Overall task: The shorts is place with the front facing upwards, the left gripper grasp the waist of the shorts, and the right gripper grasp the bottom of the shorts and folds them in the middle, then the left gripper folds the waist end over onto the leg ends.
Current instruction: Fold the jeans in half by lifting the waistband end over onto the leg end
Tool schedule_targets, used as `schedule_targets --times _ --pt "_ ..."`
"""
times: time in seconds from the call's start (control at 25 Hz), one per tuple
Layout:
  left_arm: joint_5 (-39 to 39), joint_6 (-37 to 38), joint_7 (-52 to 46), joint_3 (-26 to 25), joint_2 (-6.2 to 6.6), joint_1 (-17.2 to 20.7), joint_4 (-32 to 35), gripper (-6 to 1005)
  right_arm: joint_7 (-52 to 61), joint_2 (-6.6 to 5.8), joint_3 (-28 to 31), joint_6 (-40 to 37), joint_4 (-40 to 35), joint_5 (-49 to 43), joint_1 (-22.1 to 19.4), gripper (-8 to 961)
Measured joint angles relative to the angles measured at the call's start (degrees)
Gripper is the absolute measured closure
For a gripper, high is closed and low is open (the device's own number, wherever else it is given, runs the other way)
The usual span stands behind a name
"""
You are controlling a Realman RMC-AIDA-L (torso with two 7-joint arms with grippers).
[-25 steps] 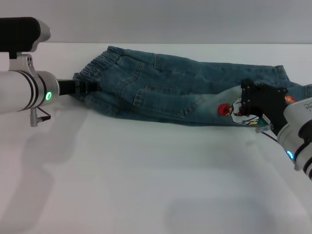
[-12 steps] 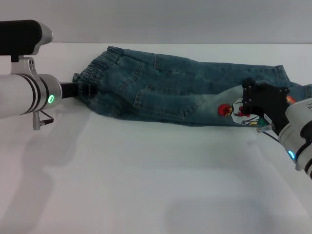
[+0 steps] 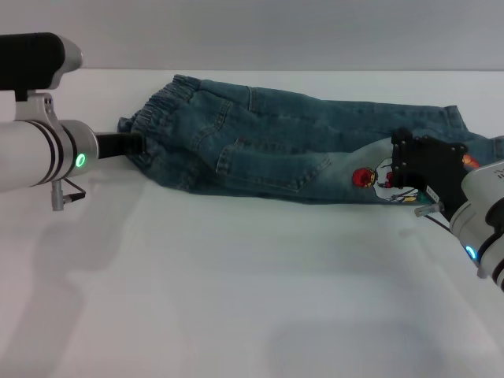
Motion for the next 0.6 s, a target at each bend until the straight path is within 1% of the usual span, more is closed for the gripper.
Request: schedule_targets --times 0.12,0.2,0.24,0.36,0.4,0.44,0.6 --pt "0.0 0.0 0.0 0.0 0.0 0.1 -0.3 769 0.0 0.0 0.0 0.0 0.1 0.0 -0.1 953" --pt "0.0 0.0 0.0 0.0 0.0 0.1 -0.3 872 0.3 0.0 0.0 0.0 0.1 0.0 -0.1 953" --pt "0.2 -0.4 0.0 -0.1 0.09 1.7 -4.1 923 0.3 0.0 0.0 0.0 0.1 0.0 -0.1 953" --pt "0.2 -0.9 0.1 -0.1 0.13 2.4 -5.6 941 0.5 0.0 0.0 0.0 0.1 0.0 -0.1 953" --pt "0.2 -1.2 0.1 -0.1 0.14 3.1 -7.1 947 0.5 0.0 0.0 0.0 0.1 0.0 -0.1 953" --pt "0.3 -1.6 0.0 -0.1 0.16 4.4 -10.1 947 0.5 0.0 0.1 0.0 0.1 0.0 -0.1 953" --pt "0.3 -2.3 0.0 -0.3 0.17 5.7 -12.4 947 0.5 0.0 0.2 0.0 -0.1 -0.3 0.3 953"
